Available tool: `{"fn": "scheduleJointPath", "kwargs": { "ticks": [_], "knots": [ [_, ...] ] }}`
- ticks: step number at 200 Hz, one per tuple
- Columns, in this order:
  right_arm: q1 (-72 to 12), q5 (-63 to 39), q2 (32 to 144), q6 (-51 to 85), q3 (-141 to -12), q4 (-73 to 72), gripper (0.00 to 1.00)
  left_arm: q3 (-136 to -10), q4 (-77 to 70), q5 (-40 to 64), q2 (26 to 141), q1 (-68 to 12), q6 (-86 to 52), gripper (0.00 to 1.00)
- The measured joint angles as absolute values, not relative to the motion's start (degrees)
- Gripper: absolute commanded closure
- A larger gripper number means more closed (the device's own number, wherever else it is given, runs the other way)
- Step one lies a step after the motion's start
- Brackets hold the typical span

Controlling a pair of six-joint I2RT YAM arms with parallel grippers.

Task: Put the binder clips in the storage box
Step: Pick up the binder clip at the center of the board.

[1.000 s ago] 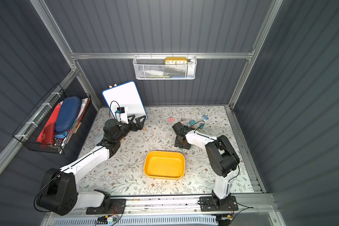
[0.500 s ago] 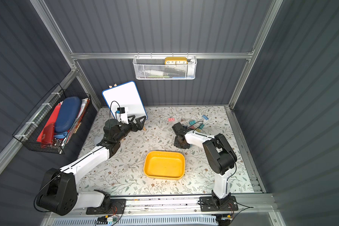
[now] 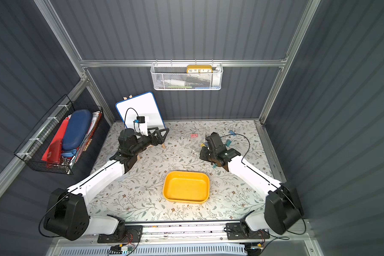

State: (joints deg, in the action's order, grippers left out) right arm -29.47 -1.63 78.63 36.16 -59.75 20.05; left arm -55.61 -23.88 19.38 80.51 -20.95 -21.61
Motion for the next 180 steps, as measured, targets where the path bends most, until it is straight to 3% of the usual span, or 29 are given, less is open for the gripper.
{"fn": "scheduleJointPath", "kwargs": {
  "ticks": [28, 98, 153, 171, 180],
  "knots": [
    [-29.52, -5.19, 74.02, 37.23, -56.97, 17.21, 0.74, -58.83, -23.05, 27.99, 82.48, -23.51, -23.97, 0.28],
    [-29.52, -10.35, 72.84, 39.70, -56.99, 12.45, 0.73, -65.08, -17.69, 41.98, 91.90, -29.06, -25.04, 0.45],
    [-29.52, -10.63, 71.81, 40.25, -57.10, 11.53, 0.73, -66.98, -16.03, 43.97, 95.20, -31.07, -25.78, 0.86],
    [-29.52, -10.94, 71.72, 40.23, -57.10, 11.51, 0.73, -66.98, -17.78, 44.58, 95.20, -31.22, -26.81, 0.88],
    [-29.52, -10.90, 71.57, 40.25, -57.10, 11.51, 0.73, -66.98, -18.44, 44.97, 95.20, -31.20, -27.09, 0.79]
  ]
}}
